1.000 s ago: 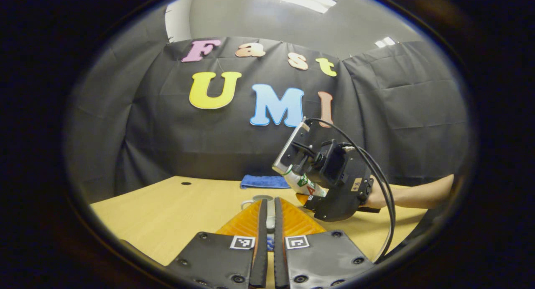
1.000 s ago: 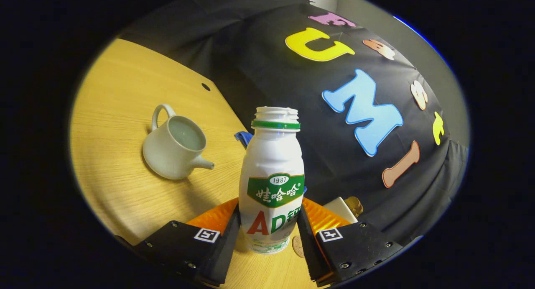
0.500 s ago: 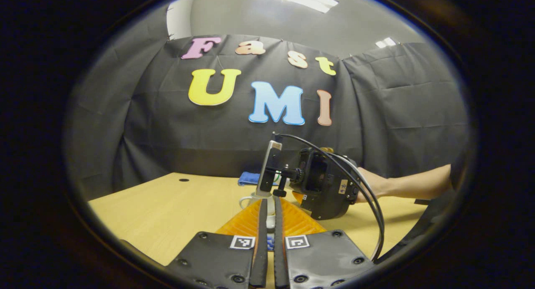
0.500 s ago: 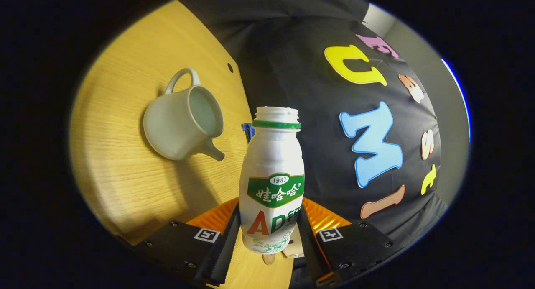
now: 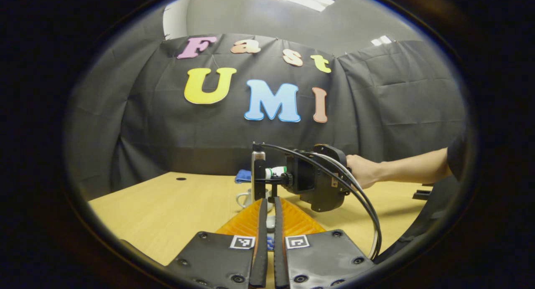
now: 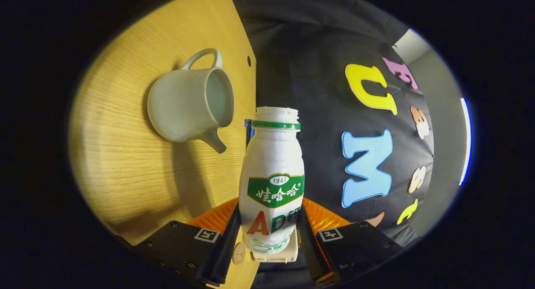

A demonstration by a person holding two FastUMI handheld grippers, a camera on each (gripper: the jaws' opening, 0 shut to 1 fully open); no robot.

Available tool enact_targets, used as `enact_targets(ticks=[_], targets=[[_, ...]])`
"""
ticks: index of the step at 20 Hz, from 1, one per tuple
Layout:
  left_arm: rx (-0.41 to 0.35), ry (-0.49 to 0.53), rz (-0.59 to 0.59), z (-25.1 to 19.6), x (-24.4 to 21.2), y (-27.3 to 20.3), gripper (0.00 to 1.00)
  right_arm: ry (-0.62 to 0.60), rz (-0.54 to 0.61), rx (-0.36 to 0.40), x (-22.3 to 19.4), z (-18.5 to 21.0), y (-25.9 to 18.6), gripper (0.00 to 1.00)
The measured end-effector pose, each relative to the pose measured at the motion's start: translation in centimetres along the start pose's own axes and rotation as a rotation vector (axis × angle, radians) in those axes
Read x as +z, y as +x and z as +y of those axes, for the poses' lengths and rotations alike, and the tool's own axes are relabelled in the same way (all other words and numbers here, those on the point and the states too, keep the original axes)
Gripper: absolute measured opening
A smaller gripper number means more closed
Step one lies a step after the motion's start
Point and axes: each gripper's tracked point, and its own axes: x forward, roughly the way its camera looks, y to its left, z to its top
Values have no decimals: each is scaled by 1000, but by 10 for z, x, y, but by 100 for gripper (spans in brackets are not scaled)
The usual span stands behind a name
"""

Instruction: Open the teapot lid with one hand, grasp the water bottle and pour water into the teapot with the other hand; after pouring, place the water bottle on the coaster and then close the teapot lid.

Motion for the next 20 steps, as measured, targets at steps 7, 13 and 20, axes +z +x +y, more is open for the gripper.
enact_targets(ticks=[7,13,20], targets=[[0,3,3,0,-1,0,12,-109,-13,-33,1,-13,0,71],[0,15,5,-1,0,1,17,-184,-27,-62,6,-25,-1,71],[-2,19,8,-1,-1,1,17,-249,-43,-75,10,-31,1,71]])
